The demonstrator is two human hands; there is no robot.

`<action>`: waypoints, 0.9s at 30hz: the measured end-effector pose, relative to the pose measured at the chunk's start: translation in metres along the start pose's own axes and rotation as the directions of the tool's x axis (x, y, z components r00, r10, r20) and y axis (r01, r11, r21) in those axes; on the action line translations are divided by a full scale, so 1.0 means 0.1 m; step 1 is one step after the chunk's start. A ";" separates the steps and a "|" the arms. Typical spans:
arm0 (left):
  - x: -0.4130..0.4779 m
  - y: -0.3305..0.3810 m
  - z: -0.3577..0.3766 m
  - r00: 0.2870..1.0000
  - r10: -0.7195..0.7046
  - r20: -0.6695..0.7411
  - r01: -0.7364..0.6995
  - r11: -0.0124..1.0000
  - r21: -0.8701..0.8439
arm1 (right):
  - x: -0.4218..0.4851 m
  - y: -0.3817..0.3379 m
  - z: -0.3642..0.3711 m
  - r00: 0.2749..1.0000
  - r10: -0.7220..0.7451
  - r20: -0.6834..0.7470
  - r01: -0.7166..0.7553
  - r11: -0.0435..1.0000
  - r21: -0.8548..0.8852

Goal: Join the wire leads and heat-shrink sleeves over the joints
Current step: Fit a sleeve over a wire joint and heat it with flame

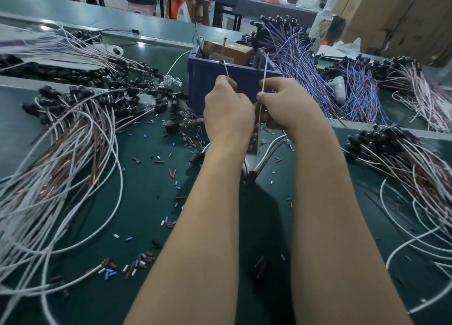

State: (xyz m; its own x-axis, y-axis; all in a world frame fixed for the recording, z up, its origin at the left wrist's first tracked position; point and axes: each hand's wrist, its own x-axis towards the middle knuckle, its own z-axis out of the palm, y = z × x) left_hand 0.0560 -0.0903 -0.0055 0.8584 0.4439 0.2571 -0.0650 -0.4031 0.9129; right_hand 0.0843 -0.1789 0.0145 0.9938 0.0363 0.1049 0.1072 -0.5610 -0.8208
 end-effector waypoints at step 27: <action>-0.06 -0.05 0.16 0.996 0.040 -0.076 -0.042 0.999 -0.030 | -0.02 -0.02 0.06 0.988 -0.061 -0.144 0.024 0.970 -0.242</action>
State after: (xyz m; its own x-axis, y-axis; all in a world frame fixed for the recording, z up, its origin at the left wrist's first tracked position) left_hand 0.0592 -0.1032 -0.0169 0.8138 0.4873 0.3167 -0.1163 -0.3973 0.9103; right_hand 0.0818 -0.1731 0.0124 0.9710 -0.0489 0.2341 0.1210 -0.7437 -0.6575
